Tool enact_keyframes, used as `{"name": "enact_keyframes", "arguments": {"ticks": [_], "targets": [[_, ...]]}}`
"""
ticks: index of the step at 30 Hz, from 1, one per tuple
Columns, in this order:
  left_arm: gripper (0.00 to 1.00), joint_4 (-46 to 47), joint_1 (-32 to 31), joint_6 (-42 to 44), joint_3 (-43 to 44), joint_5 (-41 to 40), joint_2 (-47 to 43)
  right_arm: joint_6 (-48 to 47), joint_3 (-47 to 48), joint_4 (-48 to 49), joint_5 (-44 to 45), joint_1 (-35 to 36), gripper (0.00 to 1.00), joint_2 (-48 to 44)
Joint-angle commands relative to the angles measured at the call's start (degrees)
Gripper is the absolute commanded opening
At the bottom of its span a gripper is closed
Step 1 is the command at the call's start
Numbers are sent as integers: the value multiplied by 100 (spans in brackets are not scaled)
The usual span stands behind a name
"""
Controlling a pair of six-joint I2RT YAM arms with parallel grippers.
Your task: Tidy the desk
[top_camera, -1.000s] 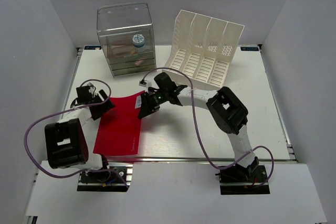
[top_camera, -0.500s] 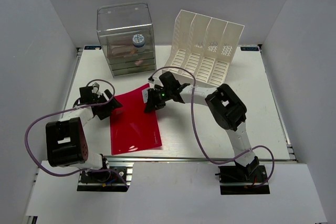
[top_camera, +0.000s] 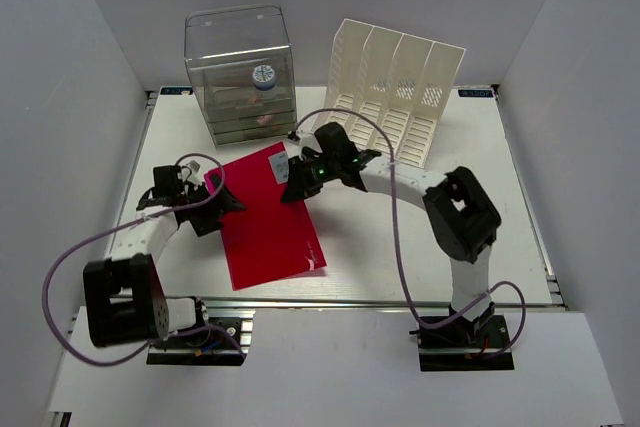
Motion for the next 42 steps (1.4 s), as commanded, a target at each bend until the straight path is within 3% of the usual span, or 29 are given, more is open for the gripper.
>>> {"name": "enact_keyframes", "arguments": {"ticks": [1, 9, 16, 21, 29, 34, 42], "targets": [[98, -374, -67, 281, 344, 611, -868, -1350, 50, -218, 2, -173, 0, -1078], [98, 671, -67, -69, -376, 1595, -1872, -2898, 217, -1660, 572, -534, 0, -2520], [98, 443, -67, 123, -315, 1736, -2303, -3435, 304, -1862, 1197, -1017, 0, -3532], [98, 602, -67, 36, -412, 1824, -2409, -3496, 437, -1916, 1513, -1368, 0, -4156], [98, 724, -67, -35, -543, 1833, -2497, -3312, 15, -1151, 3235, -1781, 0, -5088], [98, 725, -120, 0, -517, 1763, -2506, -2961, 58, -922, 4105, -1949, 0, -5168], [98, 795, -120, -79, -561, 1833, -2576, -2206, 24, -519, 4686, -2353, 0, -5115]]}}
